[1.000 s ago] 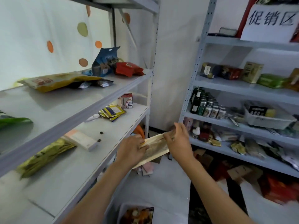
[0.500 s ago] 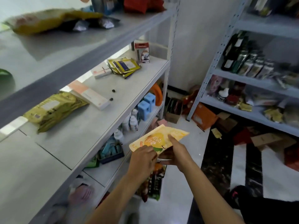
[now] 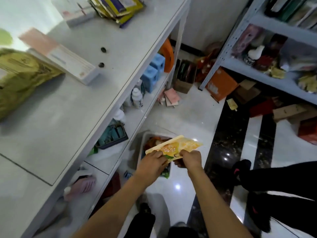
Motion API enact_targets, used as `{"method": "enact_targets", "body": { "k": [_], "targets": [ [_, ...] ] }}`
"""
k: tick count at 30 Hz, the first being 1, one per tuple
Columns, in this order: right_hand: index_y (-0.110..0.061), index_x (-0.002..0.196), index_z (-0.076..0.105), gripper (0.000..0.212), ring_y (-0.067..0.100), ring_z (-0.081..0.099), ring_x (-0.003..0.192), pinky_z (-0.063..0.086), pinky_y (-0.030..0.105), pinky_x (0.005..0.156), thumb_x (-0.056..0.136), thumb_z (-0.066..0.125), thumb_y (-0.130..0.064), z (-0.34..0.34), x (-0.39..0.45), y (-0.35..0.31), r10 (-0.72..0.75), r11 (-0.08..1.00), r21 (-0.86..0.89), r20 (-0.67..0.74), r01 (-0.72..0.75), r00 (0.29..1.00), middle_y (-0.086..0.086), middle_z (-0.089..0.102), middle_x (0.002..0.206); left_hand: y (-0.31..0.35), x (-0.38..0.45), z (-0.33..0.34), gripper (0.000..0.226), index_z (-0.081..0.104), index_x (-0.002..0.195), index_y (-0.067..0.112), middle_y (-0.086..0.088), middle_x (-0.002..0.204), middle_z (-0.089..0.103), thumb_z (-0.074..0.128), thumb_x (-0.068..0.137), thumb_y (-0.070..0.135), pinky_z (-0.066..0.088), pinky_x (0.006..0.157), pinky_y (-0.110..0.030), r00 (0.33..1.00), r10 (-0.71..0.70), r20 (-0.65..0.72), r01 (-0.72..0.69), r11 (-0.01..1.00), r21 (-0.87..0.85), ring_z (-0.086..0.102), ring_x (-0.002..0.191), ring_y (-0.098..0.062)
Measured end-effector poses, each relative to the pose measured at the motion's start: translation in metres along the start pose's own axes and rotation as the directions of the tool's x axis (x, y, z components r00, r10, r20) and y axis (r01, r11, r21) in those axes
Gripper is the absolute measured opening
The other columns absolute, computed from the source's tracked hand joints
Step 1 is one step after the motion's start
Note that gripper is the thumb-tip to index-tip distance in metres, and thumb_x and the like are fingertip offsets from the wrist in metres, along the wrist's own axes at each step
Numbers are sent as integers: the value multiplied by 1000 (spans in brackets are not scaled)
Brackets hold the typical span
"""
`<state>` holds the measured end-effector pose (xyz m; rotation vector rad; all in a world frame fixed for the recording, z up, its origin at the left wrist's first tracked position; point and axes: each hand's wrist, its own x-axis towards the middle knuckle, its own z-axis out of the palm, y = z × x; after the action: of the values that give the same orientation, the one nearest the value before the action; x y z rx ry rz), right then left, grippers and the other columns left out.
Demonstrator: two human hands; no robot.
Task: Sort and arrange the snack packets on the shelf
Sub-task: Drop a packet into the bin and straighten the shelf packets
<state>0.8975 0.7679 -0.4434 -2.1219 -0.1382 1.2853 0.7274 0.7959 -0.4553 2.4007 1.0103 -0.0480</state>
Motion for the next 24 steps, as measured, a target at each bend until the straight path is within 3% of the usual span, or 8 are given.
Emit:
{"method": "enact_targets", "body": {
  "k": [3, 5, 7, 10, 12, 16, 19, 24],
  "targets": [
    [-9, 73, 69, 19, 39, 70, 69, 60, 56, 67, 68, 57, -23, 10, 52, 43, -20, 996, -88, -28, 17, 999, 16, 73, 72, -13, 8, 27, 26, 66, 103, 20, -1, 102, 61, 58, 89, 40, 50, 70, -33, 975, 74, 211, -85, 996, 42, 60, 93, -23],
    [-11, 73, 68, 18, 38, 70, 68, 61, 50, 64, 75, 58, -25, 15, 65, 54, -25, 990, -138, -17, 22, 1000, 14, 72, 71, -25, 19, 51, 51, 60, 120, 20, -3, 118, 58, 42, 90, 57, 46, 84, -36, 950, 50, 308, -77, 994, 76, 54, 109, -24],
    [-7, 73, 65, 19, 34, 70, 61, 60, 38, 55, 86, 57, -17, 19, 78, 61, -6, 982, -190, 7, 7, 1000, 16, 70, 67, -36, 29, 73, 68, 55, 130, 16, -6, 129, 55, 25, 89, 61, 43, 93, -37, 932, -10, 363, -16, 998, 67, 50, 119, -26],
    [-5, 68, 61, 21, 28, 67, 52, 56, 31, 51, 87, 54, -10, 25, 117, 90, 19, 955, -297, 24, -11, 1000, 14, 68, 60, -54, 44, 109, 40, 50, 134, 17, -5, 135, 51, 37, 101, 33, 42, 95, -33, 930, -110, 350, 83, 992, 92, 49, 123, -24],
    [-2, 69, 64, 20, 28, 67, 54, 56, 33, 55, 84, 53, -10, 31, 148, 116, 29, 923, -384, 51, -7, 998, 12, 68, 60, -66, 54, 139, 41, 44, 139, 18, -3, 141, 46, 43, 98, 18, 40, 95, -31, 919, -198, 342, 171, 979, 110, 45, 128, -22],
    [-4, 73, 63, 15, 30, 66, 63, 51, 31, 53, 82, 54, -12, 48, 207, 162, 59, 837, -547, 92, 1, 994, 12, 68, 70, -91, 69, 205, 57, 25, 150, 16, -4, 155, 29, 45, 96, 19, 25, 112, -35, 869, -303, 391, 253, 952, 175, 23, 144, -23],
    [-7, 81, 61, 8, 27, 62, 69, 39, 24, 50, 85, 55, -11, 65, 245, 190, 98, 776, -631, 94, -16, 991, 10, 66, 82, -109, 82, 245, 67, 7, 154, 13, -5, 162, 11, 41, 98, 22, 14, 120, -40, 820, -361, 444, 287, 931, 227, 7, 150, -25],
    [-4, 88, 61, 9, 33, 65, 83, 48, 29, 60, 85, 52, -6, 97, 307, 228, 94, 656, -753, 148, 50, 985, 14, 66, 94, -133, 110, 296, 67, 10, 154, 12, -8, 162, 12, 41, 94, 14, 12, 121, -41, 820, -398, 411, 353, 917, 184, 7, 150, -26]
  ]
}}
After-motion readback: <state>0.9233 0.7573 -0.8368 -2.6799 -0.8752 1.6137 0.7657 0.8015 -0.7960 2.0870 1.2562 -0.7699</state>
